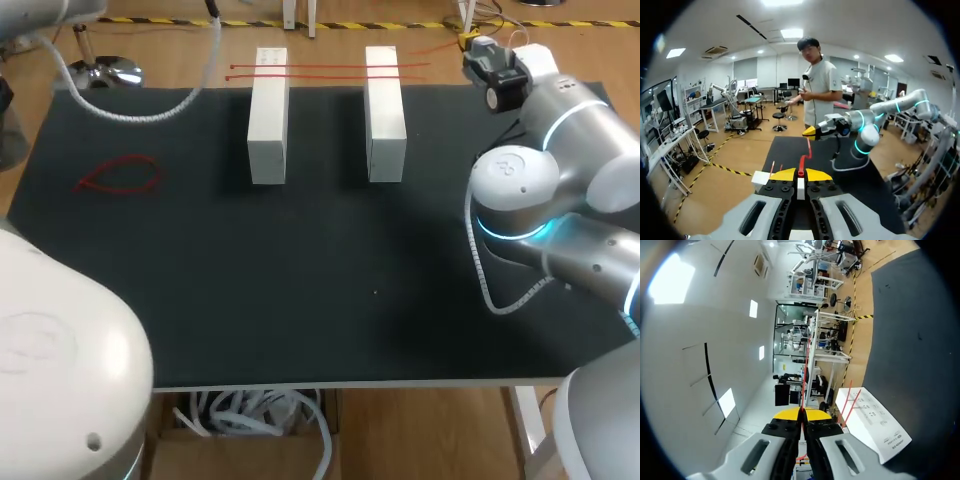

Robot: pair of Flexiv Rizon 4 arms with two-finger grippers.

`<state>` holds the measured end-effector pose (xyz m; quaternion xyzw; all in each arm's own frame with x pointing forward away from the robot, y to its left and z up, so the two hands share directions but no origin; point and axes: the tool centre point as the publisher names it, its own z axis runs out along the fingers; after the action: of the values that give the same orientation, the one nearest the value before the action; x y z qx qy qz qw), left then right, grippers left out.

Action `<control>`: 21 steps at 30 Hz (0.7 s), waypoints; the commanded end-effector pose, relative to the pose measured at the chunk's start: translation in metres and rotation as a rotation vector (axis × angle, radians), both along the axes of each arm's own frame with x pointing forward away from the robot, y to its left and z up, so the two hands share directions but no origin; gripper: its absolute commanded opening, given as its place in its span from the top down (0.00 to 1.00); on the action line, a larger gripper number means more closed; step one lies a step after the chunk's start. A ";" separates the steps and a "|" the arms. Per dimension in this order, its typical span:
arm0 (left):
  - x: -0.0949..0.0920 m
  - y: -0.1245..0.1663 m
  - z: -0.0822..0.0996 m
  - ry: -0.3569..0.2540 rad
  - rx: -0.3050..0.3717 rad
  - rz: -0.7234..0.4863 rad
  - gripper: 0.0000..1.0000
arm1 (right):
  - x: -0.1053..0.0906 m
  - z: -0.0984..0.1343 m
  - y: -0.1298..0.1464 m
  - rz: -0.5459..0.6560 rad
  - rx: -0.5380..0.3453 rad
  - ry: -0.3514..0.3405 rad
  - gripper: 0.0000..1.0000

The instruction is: Grab the tape and strap the tape.

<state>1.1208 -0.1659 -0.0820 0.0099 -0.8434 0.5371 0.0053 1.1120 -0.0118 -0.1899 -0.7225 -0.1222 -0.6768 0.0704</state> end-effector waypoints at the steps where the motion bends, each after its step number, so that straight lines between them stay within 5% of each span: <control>1: -0.012 -0.005 0.009 -0.062 0.298 0.092 1.00 | 0.001 0.001 -0.002 0.018 -0.005 -0.009 1.00; 21: -0.009 -0.032 0.018 -0.035 0.343 -0.022 1.00 | 0.001 0.007 0.004 0.071 -0.046 -0.034 1.00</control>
<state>1.1036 -0.1941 -0.0689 -0.0017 -0.9133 0.4065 -0.0249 1.1141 -0.0049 -0.1821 -0.7094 -0.1610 -0.6822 0.0730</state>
